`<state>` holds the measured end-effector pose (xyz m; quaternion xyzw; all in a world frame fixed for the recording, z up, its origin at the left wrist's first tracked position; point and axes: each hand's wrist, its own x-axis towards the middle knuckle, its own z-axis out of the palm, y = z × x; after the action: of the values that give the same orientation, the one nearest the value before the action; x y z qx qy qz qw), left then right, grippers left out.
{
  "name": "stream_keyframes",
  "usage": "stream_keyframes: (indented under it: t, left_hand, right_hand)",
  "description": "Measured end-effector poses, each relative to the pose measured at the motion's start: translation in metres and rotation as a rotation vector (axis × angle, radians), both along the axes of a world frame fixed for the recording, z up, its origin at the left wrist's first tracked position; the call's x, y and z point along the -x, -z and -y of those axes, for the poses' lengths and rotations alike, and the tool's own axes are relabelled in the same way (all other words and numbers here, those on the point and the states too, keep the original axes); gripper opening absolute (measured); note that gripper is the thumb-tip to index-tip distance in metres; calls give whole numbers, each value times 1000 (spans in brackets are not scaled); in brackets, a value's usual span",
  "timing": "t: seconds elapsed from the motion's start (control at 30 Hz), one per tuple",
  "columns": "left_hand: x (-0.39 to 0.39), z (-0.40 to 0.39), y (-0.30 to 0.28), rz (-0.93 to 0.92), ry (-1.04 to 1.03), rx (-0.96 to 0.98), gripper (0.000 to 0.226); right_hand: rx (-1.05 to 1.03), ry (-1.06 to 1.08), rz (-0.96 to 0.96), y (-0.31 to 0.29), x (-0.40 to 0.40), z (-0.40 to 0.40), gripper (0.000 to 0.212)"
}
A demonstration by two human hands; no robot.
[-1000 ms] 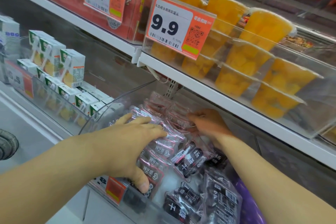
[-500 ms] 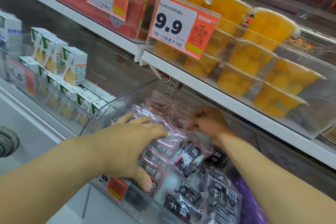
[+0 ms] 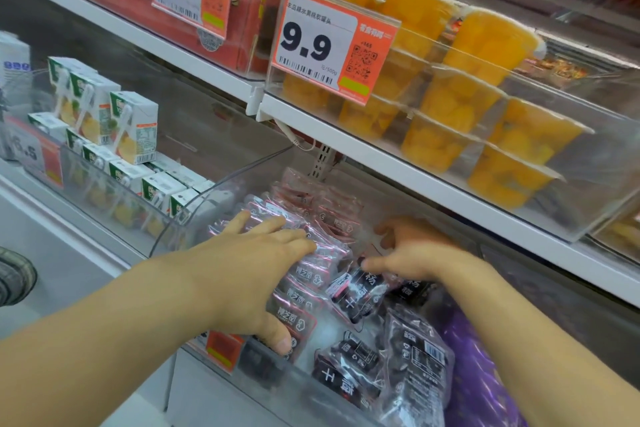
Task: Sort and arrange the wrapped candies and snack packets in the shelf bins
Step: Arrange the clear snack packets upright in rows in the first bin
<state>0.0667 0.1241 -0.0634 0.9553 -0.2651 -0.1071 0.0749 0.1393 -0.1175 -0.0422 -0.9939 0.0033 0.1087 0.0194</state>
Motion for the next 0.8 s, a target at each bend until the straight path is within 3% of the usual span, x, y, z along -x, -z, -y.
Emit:
stream_keyframes:
  t: [0.03,0.07,0.17,0.33,0.53,0.8]
  left_hand:
    - [1,1,1,-23,-12,2,117]
    - [3,2,2,-9,-36,-7,118]
    - [11,3,4,45,-37,17,111]
    - [19,-6,18,138,-33,206,91]
    - [17,-10,34,256,-34,293,92]
    - [13,-12,40,293,-39,333,95]
  right_hand:
    - [63,-21,-75,3,3,2,75]
    - [99,-50,-96,5,5,3,73]
    - [10,-90,-5,2,10,8,51]
    - [-120,-72,79,1,21,18,44]
    - [-69,-168,36,-5,29,18,33]
    - [30,29,112,-4,-7,12,22]
